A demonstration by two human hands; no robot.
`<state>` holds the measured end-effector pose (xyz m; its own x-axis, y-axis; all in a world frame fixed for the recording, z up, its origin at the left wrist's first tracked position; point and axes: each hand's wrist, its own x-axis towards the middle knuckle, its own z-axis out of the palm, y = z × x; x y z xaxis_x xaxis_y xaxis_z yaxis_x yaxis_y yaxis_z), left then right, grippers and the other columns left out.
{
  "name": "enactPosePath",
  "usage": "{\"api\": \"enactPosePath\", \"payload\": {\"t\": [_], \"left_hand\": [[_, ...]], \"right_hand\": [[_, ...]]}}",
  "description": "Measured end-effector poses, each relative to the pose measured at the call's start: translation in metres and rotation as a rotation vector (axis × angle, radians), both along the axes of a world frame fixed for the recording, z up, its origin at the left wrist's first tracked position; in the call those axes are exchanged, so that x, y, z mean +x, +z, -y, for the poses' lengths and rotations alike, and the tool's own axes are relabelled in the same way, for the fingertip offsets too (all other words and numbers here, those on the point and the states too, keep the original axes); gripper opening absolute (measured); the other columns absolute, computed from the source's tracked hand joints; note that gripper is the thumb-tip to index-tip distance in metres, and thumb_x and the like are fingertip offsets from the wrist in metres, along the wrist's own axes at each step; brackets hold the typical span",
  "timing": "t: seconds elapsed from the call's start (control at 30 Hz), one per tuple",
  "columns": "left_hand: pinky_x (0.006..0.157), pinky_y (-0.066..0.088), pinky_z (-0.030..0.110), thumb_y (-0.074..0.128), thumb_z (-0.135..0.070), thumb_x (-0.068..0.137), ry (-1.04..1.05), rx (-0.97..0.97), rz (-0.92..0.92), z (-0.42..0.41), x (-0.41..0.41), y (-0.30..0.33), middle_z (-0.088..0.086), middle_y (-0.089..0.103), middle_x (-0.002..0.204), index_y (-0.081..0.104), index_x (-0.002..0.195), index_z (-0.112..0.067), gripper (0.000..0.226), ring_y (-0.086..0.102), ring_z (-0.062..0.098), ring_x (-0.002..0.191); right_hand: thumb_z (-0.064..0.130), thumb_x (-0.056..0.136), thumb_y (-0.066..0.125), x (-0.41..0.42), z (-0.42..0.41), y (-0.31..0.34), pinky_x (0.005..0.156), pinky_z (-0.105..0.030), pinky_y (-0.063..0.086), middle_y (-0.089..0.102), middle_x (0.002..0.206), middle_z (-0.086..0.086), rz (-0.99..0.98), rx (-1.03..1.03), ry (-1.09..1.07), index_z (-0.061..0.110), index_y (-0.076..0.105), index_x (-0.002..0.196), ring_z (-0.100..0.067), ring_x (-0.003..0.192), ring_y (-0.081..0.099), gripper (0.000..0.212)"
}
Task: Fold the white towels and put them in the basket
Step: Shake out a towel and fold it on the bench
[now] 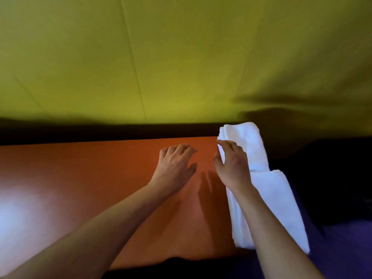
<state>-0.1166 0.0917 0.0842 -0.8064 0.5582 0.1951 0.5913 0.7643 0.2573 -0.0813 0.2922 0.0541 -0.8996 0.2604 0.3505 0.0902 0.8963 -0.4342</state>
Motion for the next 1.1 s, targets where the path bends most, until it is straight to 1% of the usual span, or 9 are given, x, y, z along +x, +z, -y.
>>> {"api": "enactPosePath", "payload": {"t": [0.1,0.23,0.4,0.6,0.77,0.83,0.93,1.03,1.1], "left_hand": [[0.101,0.037,0.044,0.055,-0.045,0.093,0.057,0.002,-0.036,0.044,0.017,0.010,-0.005,0.056,0.134,0.055,0.133,-0.028,0.044,0.053,0.025,0.124],[0.100,0.038,0.045,0.059,-0.044,0.089,0.142,-0.001,-0.062,0.104,0.037,0.020,-0.002,0.057,0.130,0.058,0.129,-0.028,0.043,0.054,0.026,0.121],[0.099,0.039,0.046,0.047,-0.049,0.088,0.281,0.014,-0.059,0.180,0.061,0.034,-0.002,0.058,0.126,0.059,0.124,-0.028,0.043,0.054,0.027,0.118],[0.100,0.038,0.047,0.063,-0.042,0.089,0.449,0.037,-0.076,0.279,0.088,0.037,-0.002,0.058,0.126,0.060,0.122,-0.027,0.036,0.053,0.029,0.118],[0.100,0.038,0.047,0.061,-0.044,0.088,0.595,0.052,-0.052,0.362,0.104,0.031,-0.002,0.059,0.125,0.060,0.120,-0.027,0.036,0.053,0.030,0.116],[0.099,0.039,0.047,0.061,-0.045,0.088,0.653,0.057,-0.040,0.395,0.110,0.026,-0.002,0.059,0.125,0.060,0.120,-0.028,0.036,0.053,0.029,0.116],[0.099,0.038,0.044,0.061,-0.045,0.088,0.732,0.040,-0.038,0.443,0.116,0.014,-0.003,0.060,0.125,0.061,0.120,-0.028,0.037,0.054,0.028,0.115],[0.097,0.039,0.044,0.063,-0.044,0.087,0.799,0.027,-0.048,0.492,0.119,0.001,-0.003,0.061,0.122,0.062,0.118,-0.027,0.036,0.055,0.028,0.113],[0.094,0.041,0.044,0.062,-0.044,0.085,0.848,0.016,-0.051,0.524,0.117,-0.010,-0.003,0.062,0.120,0.063,0.116,-0.027,0.035,0.057,0.029,0.109]], "right_hand": [[0.024,0.087,0.058,0.008,0.043,0.010,0.094,-0.042,0.045,0.060,0.126,-0.001,-0.025,0.001,0.054,0.019,0.059,0.129,-0.028,0.112,0.057,0.042],[0.030,0.089,0.054,0.019,0.100,0.027,0.100,-0.041,0.044,0.057,0.131,0.002,-0.035,0.039,0.131,0.023,0.056,0.132,-0.023,0.118,0.054,0.043],[0.027,0.092,0.057,0.028,0.176,0.038,0.104,-0.041,0.042,0.058,0.133,0.000,-0.031,-0.002,0.225,0.021,0.058,0.133,-0.023,0.124,0.053,0.042],[0.033,0.090,0.052,0.032,0.274,0.034,0.102,-0.044,0.043,0.057,0.134,0.000,0.058,-0.023,0.375,0.023,0.059,0.133,-0.023,0.126,0.051,0.045],[0.036,0.088,0.051,0.029,0.356,0.034,0.101,-0.042,0.043,0.057,0.135,0.000,0.122,-0.014,0.498,0.024,0.060,0.132,-0.023,0.125,0.051,0.046],[0.035,0.088,0.052,0.026,0.389,0.033,0.103,-0.044,0.043,0.056,0.136,-0.002,0.150,-0.032,0.547,0.023,0.060,0.132,-0.025,0.126,0.050,0.046],[0.038,0.088,0.048,0.019,0.440,0.030,0.105,-0.046,0.042,0.056,0.137,-0.003,0.194,-0.041,0.615,0.022,0.059,0.133,-0.025,0.127,0.049,0.050],[0.041,0.088,0.043,0.010,0.491,0.028,0.108,-0.044,0.039,0.054,0.138,-0.002,0.236,-0.024,0.678,0.023,0.057,0.135,-0.024,0.129,0.046,0.052],[0.040,0.089,0.044,0.003,0.521,0.025,0.108,-0.042,0.037,0.053,0.139,-0.001,0.260,-0.003,0.710,0.024,0.056,0.136,-0.023,0.130,0.046,0.051]]}}
